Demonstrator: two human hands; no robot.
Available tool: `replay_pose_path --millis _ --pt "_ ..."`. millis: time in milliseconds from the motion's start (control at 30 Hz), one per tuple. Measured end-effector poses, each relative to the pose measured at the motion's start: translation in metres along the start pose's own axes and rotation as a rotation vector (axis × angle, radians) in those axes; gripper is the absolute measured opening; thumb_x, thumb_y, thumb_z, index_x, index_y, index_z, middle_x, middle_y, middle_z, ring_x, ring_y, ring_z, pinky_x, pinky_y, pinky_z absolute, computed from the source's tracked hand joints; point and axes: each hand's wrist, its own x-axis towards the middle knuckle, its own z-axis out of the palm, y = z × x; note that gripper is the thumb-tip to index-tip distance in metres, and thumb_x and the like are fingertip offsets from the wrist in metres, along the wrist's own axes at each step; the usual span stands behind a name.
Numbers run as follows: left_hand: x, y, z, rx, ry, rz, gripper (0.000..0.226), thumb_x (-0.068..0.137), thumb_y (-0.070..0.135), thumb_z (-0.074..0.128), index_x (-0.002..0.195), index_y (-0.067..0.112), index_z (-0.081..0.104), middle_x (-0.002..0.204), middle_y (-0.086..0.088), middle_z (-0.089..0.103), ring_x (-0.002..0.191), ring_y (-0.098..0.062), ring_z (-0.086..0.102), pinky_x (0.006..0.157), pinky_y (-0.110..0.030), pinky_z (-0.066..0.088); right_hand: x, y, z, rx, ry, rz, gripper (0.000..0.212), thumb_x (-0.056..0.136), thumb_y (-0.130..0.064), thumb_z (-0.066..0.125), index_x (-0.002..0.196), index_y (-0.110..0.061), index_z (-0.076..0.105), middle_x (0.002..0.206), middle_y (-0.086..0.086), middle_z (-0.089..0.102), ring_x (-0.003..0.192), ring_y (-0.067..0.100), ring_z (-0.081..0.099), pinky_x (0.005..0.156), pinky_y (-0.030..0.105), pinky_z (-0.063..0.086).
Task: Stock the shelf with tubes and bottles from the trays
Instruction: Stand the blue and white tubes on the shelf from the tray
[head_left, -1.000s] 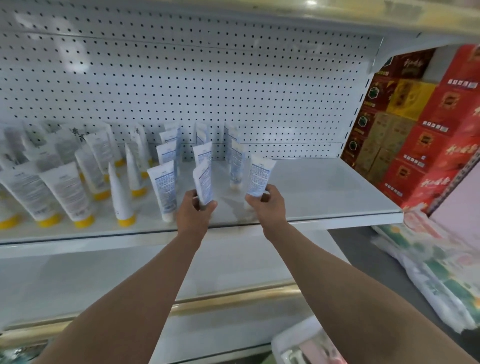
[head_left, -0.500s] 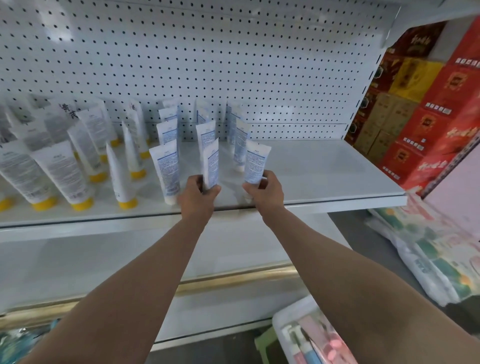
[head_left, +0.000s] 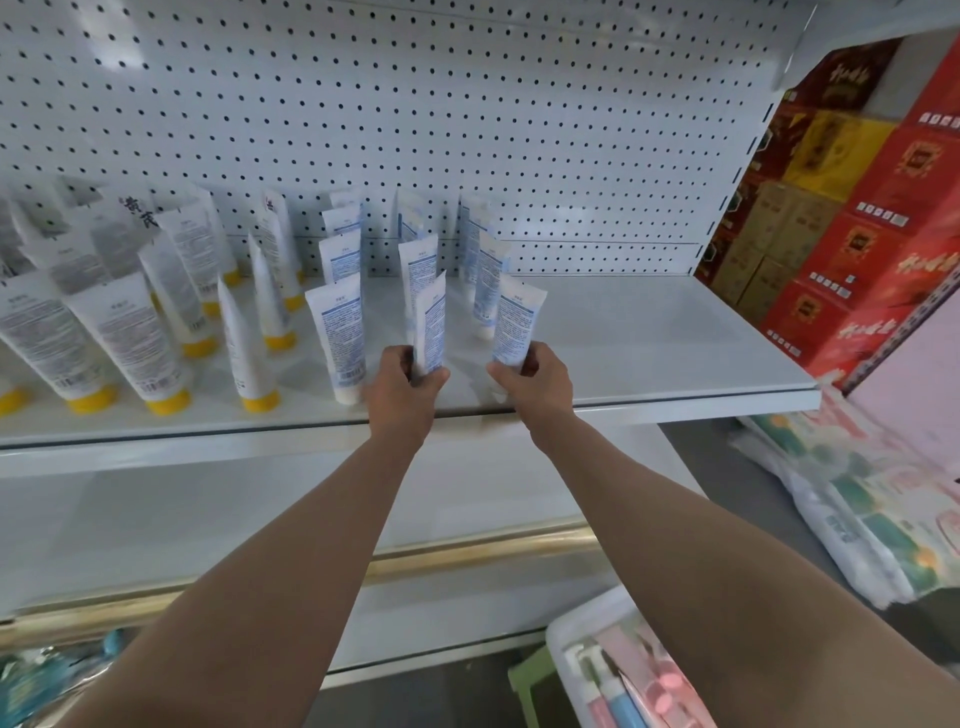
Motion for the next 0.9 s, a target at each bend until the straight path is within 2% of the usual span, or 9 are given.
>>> replay_pose_path --millis 333,533,633,700,767,900 --pt "-0.002 -0.002 0.001 0.002 -0.013 -0.009 0.046 0.088 0.026 0.074 0.127 0.012 0.054 0.100 0.006 0.061 0.094 -0.015 0.058 0.079 -0.024 0.040 -0.002 0.001 -0.002 -0.032 -0.003 -0.028 0.030 0.082 -0.028 0.078 0.106 -0.024 0.061 0.095 -0.005 0.068 0.090 0.016 0.064 0.084 0.033 0.052" --pt "-0.003 0.001 0.000 0.015 -0.023 -0.022 0.048 0.090 0.027 0.071 0.131 0.012 0.052 0.106 0.003 0.063 0.093 -0.015 0.057 0.078 -0.025 0.040 -0.003 -0.003 -0.004 -0.056 -0.025 -0.021 0.037 0.083 -0.027 0.078 0.116 -0.019 0.062 0.098 -0.004 0.068 0.093 0.017 0.064 0.086 0.033 0.052" --pt "-0.002 0.002 -0.001 0.027 -0.038 -0.029 0.057 0.087 0.030 0.074 0.135 0.011 0.049 0.123 -0.003 0.064 0.106 -0.018 0.059 0.084 -0.025 0.042 -0.005 -0.006 -0.007 -0.066 -0.066 -0.008 0.051 0.082 -0.027 0.080 0.126 -0.016 0.058 0.109 -0.002 0.067 0.100 0.017 0.063 0.090 0.034 0.052" --pt "-0.002 0.003 -0.002 0.013 -0.046 -0.040 0.068 0.085 0.031 0.077 0.141 0.011 0.044 0.134 -0.005 0.059 0.118 -0.020 0.058 0.092 -0.027 0.044 -0.006 -0.004 -0.010 -0.040 -0.091 0.014 0.068 0.079 -0.031 0.082 0.138 -0.016 0.050 0.120 -0.001 0.064 0.110 0.017 0.061 0.097 0.036 0.050" --pt "-0.005 0.005 -0.003 -0.022 -0.044 -0.058 0.078 0.083 0.031 0.079 0.146 0.010 0.037 0.143 -0.006 0.053 0.127 -0.020 0.053 0.100 -0.030 0.044 -0.010 -0.002 -0.017 -0.015 -0.113 0.042 0.080 0.079 -0.035 0.083 0.146 -0.017 0.043 0.129 0.000 0.058 0.119 0.016 0.056 0.100 0.031 0.047" --pt "-0.018 0.007 0.002 -0.109 0.044 -0.123 0.089 0.079 0.031 0.081 0.150 0.009 0.032 0.149 -0.007 0.045 0.135 -0.018 0.045 0.102 -0.030 0.038 -0.016 0.007 -0.042 0.037 -0.118 0.075 0.083 0.078 -0.040 0.084 0.147 -0.018 0.042 0.131 0.000 0.054 0.120 0.014 0.054 0.095 0.027 0.045"
